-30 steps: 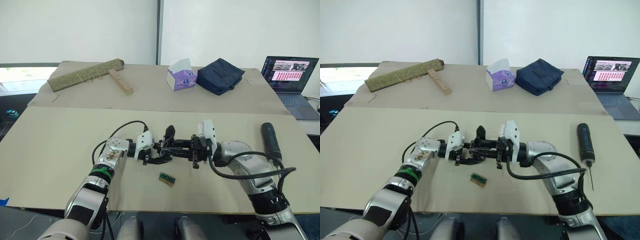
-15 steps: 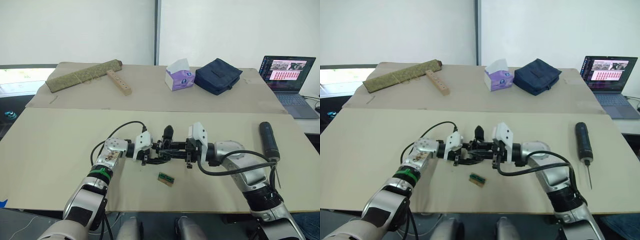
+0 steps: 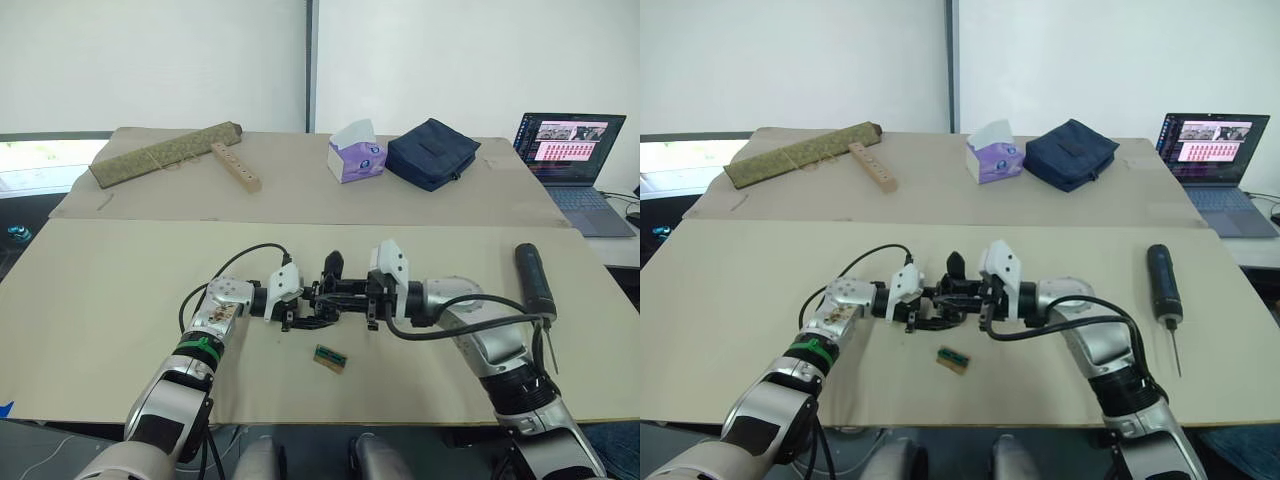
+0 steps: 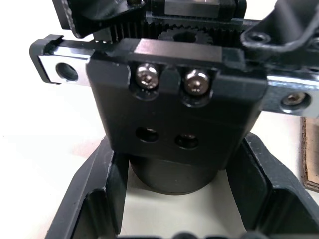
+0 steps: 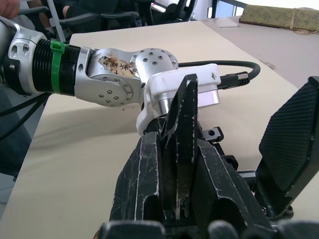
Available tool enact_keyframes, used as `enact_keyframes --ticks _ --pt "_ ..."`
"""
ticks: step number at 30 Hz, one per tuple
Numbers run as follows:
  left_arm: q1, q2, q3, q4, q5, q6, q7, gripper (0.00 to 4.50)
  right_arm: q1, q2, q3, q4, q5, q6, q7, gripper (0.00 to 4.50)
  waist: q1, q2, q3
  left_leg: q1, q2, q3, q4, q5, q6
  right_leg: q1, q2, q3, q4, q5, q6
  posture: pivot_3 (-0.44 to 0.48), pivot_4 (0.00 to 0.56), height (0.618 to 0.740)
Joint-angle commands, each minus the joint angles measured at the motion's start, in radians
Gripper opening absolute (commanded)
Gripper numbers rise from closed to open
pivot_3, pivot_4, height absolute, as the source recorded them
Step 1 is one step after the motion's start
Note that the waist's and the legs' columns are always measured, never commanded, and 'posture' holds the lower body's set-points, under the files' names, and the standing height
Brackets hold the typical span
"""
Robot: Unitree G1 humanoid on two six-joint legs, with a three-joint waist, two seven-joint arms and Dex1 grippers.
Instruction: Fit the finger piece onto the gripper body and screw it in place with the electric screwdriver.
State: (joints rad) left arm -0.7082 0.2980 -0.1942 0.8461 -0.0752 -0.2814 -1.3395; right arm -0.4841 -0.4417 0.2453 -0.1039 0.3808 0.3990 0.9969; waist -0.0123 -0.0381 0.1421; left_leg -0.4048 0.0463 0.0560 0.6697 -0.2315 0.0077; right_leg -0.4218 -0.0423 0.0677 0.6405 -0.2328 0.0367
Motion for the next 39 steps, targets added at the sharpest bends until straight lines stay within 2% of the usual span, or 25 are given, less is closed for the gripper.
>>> enact_keyframes --ticks 1,8,14,21,28,29,37,38,39 --pt "0.033 -0.002 -0.034 0.013 0.027 0.017 -0.024 2.28 0.013 -0.028 0.038 0.022 -0.036 0.033 0.022 0.4 0.0 0.0 -0.001 0.0 0.0 0.0 0.0 0.0 0.0 0.0 0.0 0.0 0.0 0.0 0.0 0.0 0.15 0.74" --pt "0.038 0.001 -0.035 0.005 0.026 0.029 -0.026 2.28 0.028 -0.038 0.052 -0.027 0.005 0.104 0.058 0.4 0.0 0.002 -0.005 0.0 0.0 0.0 0.0 -0.001 0.001 0.0 0.0 0.0 0.0 -0.001 0.0 0.0 0.15 0.74" --pt "0.043 0.003 -0.035 0.004 0.026 0.034 -0.027 2.28 0.022 -0.03 0.053 -0.022 -0.01 0.132 0.029 0.4 0.0 0.002 -0.009 0.0 0.0 0.0 0.0 -0.001 0.001 0.0 0.0 0.0 0.0 -0.001 0.0 0.0 0.15 0.74" --pt "0.049 0.0 -0.036 -0.003 0.023 0.045 -0.03 2.28 0.01 -0.017 0.067 0.062 -0.071 0.088 -0.012 0.4 -0.003 0.001 -0.016 0.001 0.0 0.0 0.0 -0.001 0.002 0.001 0.0 0.0 0.0 -0.001 -0.001 0.0 0.15 0.74" --pt "0.057 0.005 -0.038 -0.013 0.022 0.063 -0.031 2.28 -0.015 -0.006 0.016 0.02 0.009 0.064 0.041 0.4 -0.003 0.001 -0.017 0.002 0.0 0.0 -0.001 -0.001 0.002 0.001 0.0 0.0 0.001 -0.002 -0.001 0.0 0.15 0.74" --pt "0.059 0.007 -0.038 -0.013 0.023 0.064 -0.032 2.28 -0.025 -0.003 -0.002 0.013 0.02 0.062 0.042 1.44 -0.003 0.001 -0.017 0.002 0.0 0.0 -0.001 -0.001 0.002 0.001 0.0 0.0 0.001 -0.002 -0.001 0.0 0.15 0.74" --pt "0.056 0.014 -0.037 -0.004 0.027 0.088 -0.023 2.28 -0.046 0.016 -0.073 -0.014 0.062 -0.01 0.069 4.2 -0.002 0.001 -0.017 0.0 0.0 0.0 -0.001 -0.001 0.002 -0.001 0.0 0.0 0.001 -0.002 -0.001 0.0 0.15 0.74" --pt "0.054 0.013 -0.036 -0.001 0.028 0.093 -0.018 2.28 -0.039 0.012 -0.08 -0.022 0.068 -0.013 0.073 4.49 -0.002 0.001 -0.017 0.0 0.0 0.0 -0.001 -0.001 0.002 -0.001 0.0 0.0 0.001 -0.002 -0.001 0.0 0.15 0.74" --pt "0.053 0.014 -0.037 0.0 0.03 0.104 -0.016 2.28 -0.031 0.005 -0.086 -0.028 0.071 -0.019 0.082 4.49 -0.002 0.001 -0.017 0.0 0.0 0.0 -0.001 -0.001 0.002 -0.001 0.0 0.0 0.001 -0.002 -0.001 0.0 0.15 0.74"
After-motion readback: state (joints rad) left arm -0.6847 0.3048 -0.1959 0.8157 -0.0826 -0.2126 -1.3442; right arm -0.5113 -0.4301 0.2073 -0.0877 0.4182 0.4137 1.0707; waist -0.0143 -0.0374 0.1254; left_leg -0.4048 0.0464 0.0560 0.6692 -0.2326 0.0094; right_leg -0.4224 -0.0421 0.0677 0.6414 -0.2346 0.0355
